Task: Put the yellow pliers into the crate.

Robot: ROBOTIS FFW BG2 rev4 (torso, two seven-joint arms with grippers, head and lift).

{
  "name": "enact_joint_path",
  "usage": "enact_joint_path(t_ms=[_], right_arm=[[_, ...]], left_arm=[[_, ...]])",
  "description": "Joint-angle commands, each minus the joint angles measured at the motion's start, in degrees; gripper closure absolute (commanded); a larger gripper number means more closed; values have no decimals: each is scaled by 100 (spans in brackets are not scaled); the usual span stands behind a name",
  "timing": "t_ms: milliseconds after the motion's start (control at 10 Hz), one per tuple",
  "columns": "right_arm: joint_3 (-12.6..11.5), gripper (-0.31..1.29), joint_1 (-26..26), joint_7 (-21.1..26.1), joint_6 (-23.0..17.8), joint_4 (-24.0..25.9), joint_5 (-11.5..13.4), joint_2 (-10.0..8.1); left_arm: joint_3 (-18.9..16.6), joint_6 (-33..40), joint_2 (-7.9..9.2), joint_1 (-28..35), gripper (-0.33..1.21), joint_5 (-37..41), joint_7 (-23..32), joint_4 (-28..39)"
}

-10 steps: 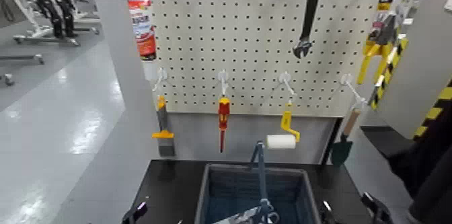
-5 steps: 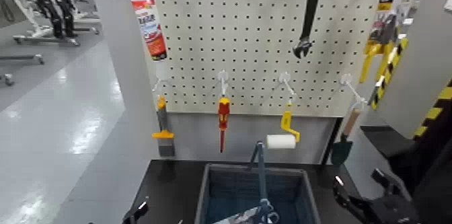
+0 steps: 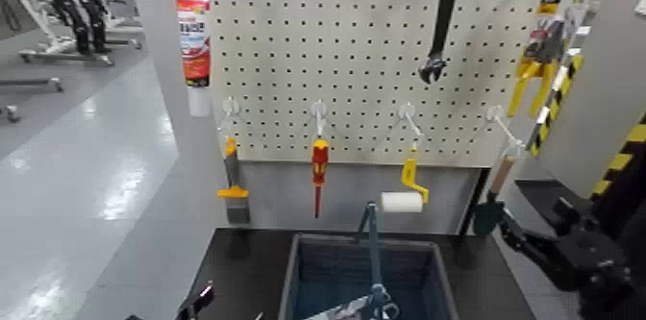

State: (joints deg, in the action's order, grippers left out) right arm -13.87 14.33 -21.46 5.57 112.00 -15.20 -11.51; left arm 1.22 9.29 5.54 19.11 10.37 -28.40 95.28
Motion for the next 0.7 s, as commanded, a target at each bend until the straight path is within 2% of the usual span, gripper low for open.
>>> enact_joint_path(t_ms=[100,300,500,700], right_arm=[[-169,18,-422,-60,366,59,-176,-299],[-292,18,-791,-139,665,59,-299,-527],[-310,17,-1134,-245,902,15,-343,-729],[-301,18,-1574,-464,1122,-187,-580,-949]], left_arm=[[19,-7,9,-22,10,9,-7,-9],[28,-15,9,-57,10,9,-7,-35],[54,-24,26,-75,10,18,-16,-44],[63,-24,35,-101,10,27,-16,-53]])
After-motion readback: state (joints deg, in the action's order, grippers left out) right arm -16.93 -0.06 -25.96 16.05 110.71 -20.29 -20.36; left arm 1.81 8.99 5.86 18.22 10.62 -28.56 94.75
